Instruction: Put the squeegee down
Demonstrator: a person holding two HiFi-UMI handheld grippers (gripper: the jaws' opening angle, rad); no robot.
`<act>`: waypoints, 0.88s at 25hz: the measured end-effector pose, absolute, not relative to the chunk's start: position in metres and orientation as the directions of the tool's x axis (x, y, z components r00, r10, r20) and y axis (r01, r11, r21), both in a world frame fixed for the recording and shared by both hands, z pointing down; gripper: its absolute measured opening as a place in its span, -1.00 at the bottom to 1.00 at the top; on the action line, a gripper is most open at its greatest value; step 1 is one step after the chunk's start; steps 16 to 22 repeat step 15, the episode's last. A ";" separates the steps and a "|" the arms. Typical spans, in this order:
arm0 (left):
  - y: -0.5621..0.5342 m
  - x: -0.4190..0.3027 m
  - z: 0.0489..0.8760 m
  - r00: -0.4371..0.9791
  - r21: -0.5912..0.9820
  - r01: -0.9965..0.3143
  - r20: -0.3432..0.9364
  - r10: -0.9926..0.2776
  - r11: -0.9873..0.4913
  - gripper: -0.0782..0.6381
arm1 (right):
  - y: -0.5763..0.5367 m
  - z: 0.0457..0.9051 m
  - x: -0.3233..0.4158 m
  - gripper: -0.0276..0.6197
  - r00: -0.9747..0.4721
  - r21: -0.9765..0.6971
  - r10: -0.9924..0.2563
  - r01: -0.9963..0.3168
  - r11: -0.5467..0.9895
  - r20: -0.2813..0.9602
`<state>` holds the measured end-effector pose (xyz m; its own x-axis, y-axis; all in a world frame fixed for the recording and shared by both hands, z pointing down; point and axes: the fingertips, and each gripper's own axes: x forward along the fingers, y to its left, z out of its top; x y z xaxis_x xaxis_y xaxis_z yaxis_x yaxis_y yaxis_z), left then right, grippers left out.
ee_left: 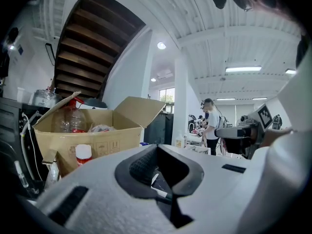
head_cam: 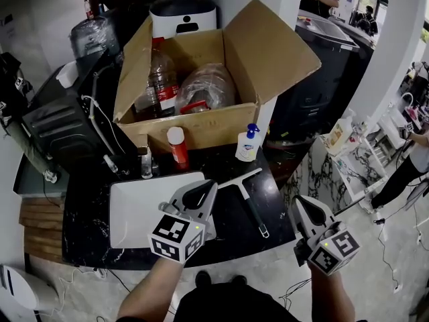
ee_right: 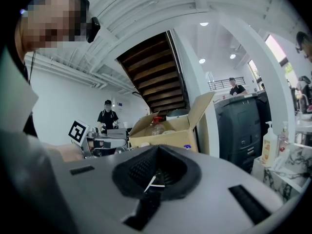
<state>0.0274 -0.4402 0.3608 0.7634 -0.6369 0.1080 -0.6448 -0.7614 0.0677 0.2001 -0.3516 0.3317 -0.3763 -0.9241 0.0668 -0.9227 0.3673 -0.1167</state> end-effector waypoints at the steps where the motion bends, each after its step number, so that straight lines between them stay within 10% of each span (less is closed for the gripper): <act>1: -0.440 0.029 0.361 0.765 0.067 -0.643 0.111 -0.635 -0.763 -0.75 | -0.351 0.333 0.201 -0.91 -0.377 -0.122 -0.924 -0.922 0.367 0.071; 22: -0.434 0.044 0.363 0.771 0.059 -0.634 0.130 -0.623 -0.771 -0.76 | -0.340 0.340 0.213 -0.91 -0.367 -0.193 -0.929 -0.916 0.352 0.046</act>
